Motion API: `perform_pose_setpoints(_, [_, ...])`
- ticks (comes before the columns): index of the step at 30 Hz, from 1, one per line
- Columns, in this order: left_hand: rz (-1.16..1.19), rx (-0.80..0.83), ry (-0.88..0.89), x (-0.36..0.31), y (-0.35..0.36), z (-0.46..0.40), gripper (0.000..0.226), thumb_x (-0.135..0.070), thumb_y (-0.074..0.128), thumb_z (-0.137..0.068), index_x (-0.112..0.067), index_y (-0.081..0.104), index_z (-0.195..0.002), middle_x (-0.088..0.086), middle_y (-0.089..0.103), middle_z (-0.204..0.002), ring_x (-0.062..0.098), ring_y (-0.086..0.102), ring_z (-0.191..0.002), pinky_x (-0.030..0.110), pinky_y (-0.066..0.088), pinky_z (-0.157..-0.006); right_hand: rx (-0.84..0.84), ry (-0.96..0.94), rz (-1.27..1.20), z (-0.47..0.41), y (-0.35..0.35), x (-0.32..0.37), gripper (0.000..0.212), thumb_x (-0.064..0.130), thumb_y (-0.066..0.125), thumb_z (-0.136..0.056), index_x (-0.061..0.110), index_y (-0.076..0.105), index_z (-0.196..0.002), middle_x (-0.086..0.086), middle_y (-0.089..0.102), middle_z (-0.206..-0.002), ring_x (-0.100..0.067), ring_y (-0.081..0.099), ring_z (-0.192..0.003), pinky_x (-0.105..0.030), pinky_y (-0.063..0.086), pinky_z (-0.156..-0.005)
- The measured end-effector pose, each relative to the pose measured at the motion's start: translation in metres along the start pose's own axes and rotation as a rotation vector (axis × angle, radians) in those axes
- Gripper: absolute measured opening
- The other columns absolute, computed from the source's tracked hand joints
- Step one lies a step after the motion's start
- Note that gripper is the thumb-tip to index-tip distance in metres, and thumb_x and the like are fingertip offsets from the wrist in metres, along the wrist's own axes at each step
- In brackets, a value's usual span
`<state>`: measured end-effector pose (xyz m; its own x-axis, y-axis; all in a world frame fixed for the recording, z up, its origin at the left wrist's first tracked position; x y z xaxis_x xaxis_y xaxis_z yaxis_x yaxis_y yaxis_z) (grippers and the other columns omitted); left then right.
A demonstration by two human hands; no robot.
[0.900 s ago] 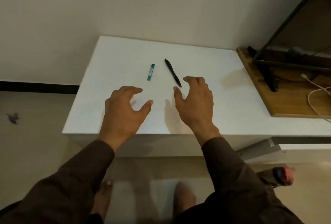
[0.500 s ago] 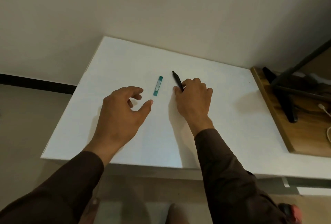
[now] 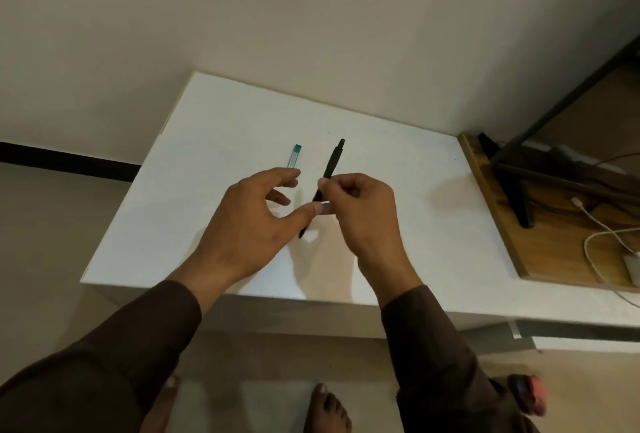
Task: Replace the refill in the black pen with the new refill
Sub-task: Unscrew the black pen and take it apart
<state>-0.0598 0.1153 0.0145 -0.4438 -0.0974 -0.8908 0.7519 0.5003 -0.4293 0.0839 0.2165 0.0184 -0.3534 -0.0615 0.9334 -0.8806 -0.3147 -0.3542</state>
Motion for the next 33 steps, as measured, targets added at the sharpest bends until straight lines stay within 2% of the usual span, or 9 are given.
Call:
perform_pose_setpoints(2, [0.055,0.062,0.014,-0.007,0.005,0.005,0.057,-0.044,0.074,-0.086,-0.025,0.063,-0.138,-0.014,0.071,-0.121,-0.001,0.07,-0.099,0.027,0.061,-0.085,0.03,0.032,-0.081,0.016,0.002,-0.003,0.012,0.022,0.073,-0.094,0.011,0.077,-0.091,0.004,0.077,-0.07,-0.001,0.072,-0.062,-0.008,0.05,-0.057])
perform_pose_setpoints(4, [0.072,0.111,0.029,-0.013,0.01,0.009,0.04,-0.031,0.072,-0.091,-0.028,0.069,-0.131,-0.013,0.076,-0.115,0.004,0.073,-0.095,0.033,0.063,-0.086,0.064,0.085,-0.144,0.028,0.004,-0.01,0.013,0.023,0.073,-0.094,0.011,0.077,-0.092,0.002,0.078,-0.073,-0.004,0.075,-0.067,-0.011,0.053,-0.06])
perform_pose_setpoints(7, [0.072,0.158,0.024,-0.014,0.016,0.013,0.029,-0.018,0.069,-0.096,-0.026,0.075,-0.123,-0.01,0.08,-0.108,0.012,0.076,-0.084,0.038,0.065,-0.075,0.106,0.146,-0.186,0.039,0.002,-0.021,0.013,0.027,0.073,-0.095,0.015,0.08,-0.093,-0.001,0.081,-0.084,-0.01,0.077,-0.08,-0.022,0.058,-0.068])
perform_pose_setpoints(10, [0.052,0.143,0.016,-0.011,0.016,0.015,0.023,-0.018,0.069,-0.096,-0.024,0.079,-0.116,-0.009,0.081,-0.099,0.011,0.075,-0.077,0.032,0.065,-0.068,0.068,0.136,-0.207,0.041,-0.01,-0.025,0.015,0.032,0.076,-0.093,0.018,0.081,-0.098,0.002,0.081,-0.088,-0.008,0.076,-0.081,-0.024,0.058,-0.067])
perform_pose_setpoints(14, [0.04,0.106,-0.014,-0.007,0.013,0.016,0.023,-0.016,0.069,-0.096,-0.024,0.078,-0.115,-0.008,0.08,-0.099,0.013,0.074,-0.081,0.031,0.065,-0.073,-0.059,0.132,-0.377,0.034,-0.027,-0.023,0.018,0.029,0.073,-0.096,0.014,0.079,-0.104,-0.002,0.082,-0.092,-0.014,0.079,-0.086,-0.029,0.064,-0.07])
perform_pose_setpoints(18, [0.041,0.067,-0.024,-0.005,0.006,0.016,0.022,-0.015,0.071,-0.095,-0.024,0.079,-0.113,-0.008,0.08,-0.098,0.013,0.074,-0.08,0.036,0.065,-0.074,-0.06,0.116,-0.395,0.03,-0.029,-0.02,0.017,0.025,0.07,-0.098,0.011,0.079,-0.101,-0.005,0.082,-0.088,-0.017,0.08,-0.085,-0.03,0.064,-0.068])
perform_pose_setpoints(23, [0.04,0.067,-0.02,-0.005,0.007,0.018,0.023,-0.015,0.07,-0.095,-0.025,0.079,-0.114,-0.013,0.08,-0.099,0.006,0.073,-0.08,0.036,0.065,-0.077,-0.08,0.09,-0.363,0.025,-0.036,-0.018,0.014,0.023,0.07,-0.098,0.012,0.078,-0.097,-0.004,0.08,-0.09,-0.012,0.078,-0.085,-0.027,0.062,-0.064])
perform_pose_setpoints(27, [0.04,0.065,0.005,-0.011,0.01,0.019,0.024,-0.018,0.069,-0.095,-0.026,0.077,-0.117,-0.013,0.079,-0.101,0.005,0.073,-0.082,0.031,0.065,-0.079,-0.084,0.08,-0.392,0.025,-0.037,-0.016,0.017,0.021,0.066,-0.101,0.008,0.078,-0.1,-0.007,0.081,-0.097,-0.014,0.078,-0.09,-0.028,0.063,-0.063])
perform_pose_setpoints(33, [0.054,0.053,0.012,-0.014,0.01,0.019,0.023,-0.019,0.07,-0.095,-0.029,0.078,-0.114,-0.011,0.079,-0.099,0.01,0.076,-0.08,0.032,0.065,-0.08,-0.08,0.082,-0.436,0.029,-0.033,-0.013,0.019,0.017,0.059,-0.104,0.007,0.075,-0.1,-0.008,0.08,-0.099,-0.018,0.078,-0.092,-0.033,0.065,-0.067])
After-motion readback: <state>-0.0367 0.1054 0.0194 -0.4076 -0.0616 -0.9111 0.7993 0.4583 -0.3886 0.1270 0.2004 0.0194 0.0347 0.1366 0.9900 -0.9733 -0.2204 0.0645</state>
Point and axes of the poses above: each hand's wrist, its own z-axis away from the middle knuckle, its own y-axis out of the palm, x = y × z, the point moved 9 cm from there along -z, towards the middle knuckle
